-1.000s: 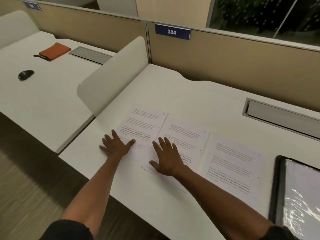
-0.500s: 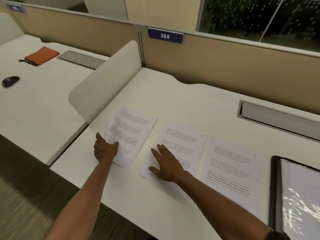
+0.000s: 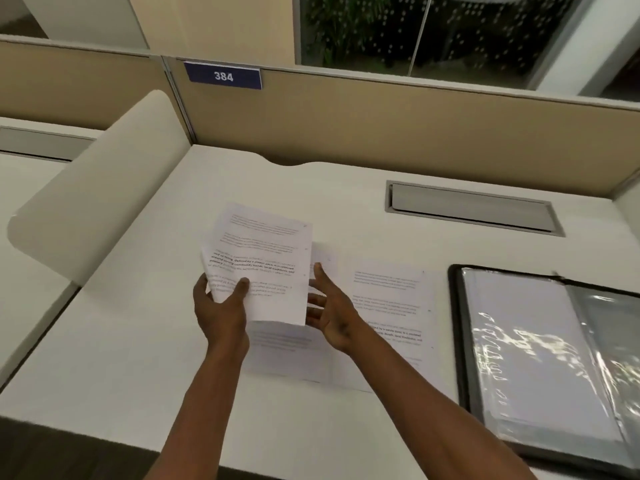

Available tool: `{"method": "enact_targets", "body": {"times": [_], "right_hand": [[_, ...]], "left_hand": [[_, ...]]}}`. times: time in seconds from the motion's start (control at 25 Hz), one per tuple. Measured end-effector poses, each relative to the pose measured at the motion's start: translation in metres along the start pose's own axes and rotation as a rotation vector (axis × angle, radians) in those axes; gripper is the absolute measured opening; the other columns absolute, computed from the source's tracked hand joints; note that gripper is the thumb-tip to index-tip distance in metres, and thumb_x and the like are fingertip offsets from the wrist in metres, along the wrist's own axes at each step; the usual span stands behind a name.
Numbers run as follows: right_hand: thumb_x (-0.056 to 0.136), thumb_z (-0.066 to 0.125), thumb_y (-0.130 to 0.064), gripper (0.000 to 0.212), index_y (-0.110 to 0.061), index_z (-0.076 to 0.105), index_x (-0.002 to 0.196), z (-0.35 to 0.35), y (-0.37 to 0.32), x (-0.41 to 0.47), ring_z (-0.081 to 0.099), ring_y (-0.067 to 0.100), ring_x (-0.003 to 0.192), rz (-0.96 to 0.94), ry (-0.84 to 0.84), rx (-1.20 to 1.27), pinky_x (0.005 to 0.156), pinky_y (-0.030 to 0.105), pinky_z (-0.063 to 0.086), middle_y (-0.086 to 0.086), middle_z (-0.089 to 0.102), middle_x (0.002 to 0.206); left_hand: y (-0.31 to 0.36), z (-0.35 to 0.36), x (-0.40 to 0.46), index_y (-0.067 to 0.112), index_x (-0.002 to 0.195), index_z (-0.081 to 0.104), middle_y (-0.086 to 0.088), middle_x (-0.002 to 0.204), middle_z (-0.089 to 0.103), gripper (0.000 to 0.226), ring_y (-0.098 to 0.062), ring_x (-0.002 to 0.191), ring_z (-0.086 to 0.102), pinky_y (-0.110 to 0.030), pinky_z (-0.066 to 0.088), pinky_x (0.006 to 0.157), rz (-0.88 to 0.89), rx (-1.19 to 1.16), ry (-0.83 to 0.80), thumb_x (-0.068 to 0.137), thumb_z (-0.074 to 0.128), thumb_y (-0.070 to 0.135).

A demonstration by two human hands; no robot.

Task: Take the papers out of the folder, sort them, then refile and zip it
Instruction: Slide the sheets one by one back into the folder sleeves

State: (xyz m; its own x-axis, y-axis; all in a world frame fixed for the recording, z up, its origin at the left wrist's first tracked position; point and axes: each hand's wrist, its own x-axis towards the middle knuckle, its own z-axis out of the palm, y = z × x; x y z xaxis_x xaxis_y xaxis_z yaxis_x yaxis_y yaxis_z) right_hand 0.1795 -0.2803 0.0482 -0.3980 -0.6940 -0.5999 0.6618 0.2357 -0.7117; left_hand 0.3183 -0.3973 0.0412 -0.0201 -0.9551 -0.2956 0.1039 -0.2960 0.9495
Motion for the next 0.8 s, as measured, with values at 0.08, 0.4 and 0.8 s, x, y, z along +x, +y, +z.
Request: {"method": "enact_targets", "body": {"times": [0.08,0.4,0.8], "right_hand": [[0.090,0.063,-0.058,0.051,-0.021,0.069,0.124,-0.028,-0.016,-0.019,0.073,0.027,0.102,-0.042,0.015,0.072,0.089,0.042,0.058,0.009,0.074,0.116],[0.090,0.071,-0.001,0.039,-0.016,0.065,0.126,-0.189,-0.013,-0.084,0.071,0.024,0.104,-0.197,0.312,0.046,0.078,0.035,0.061,0.004,0.072,0.120],[0.090,0.065,0.002,0.036,-0.015,0.067,0.122,-0.395,0.008,-0.197,0.072,0.027,0.103,-0.184,0.411,0.087,0.081,0.044,0.060,0.005,0.075,0.116]], "left_hand": [[-0.012,0.021,-0.036,0.024,0.137,0.050,0.004,0.124,0.064,0.067,-0.012,0.107,0.066,-0.035,0.054,0.094,0.030,0.041,-0.099,0.080,0.082,0.009],[-0.066,0.089,-0.167,0.032,0.144,0.040,0.005,0.128,0.057,0.073,-0.015,0.112,0.058,-0.035,0.051,0.090,0.018,0.345,-0.485,0.084,0.079,0.026],[-0.124,0.171,-0.299,0.026,0.135,0.052,0.006,0.125,0.057,0.054,-0.015,0.110,0.055,-0.035,0.049,0.089,-0.036,0.628,-0.755,0.087,0.072,0.043]]}}
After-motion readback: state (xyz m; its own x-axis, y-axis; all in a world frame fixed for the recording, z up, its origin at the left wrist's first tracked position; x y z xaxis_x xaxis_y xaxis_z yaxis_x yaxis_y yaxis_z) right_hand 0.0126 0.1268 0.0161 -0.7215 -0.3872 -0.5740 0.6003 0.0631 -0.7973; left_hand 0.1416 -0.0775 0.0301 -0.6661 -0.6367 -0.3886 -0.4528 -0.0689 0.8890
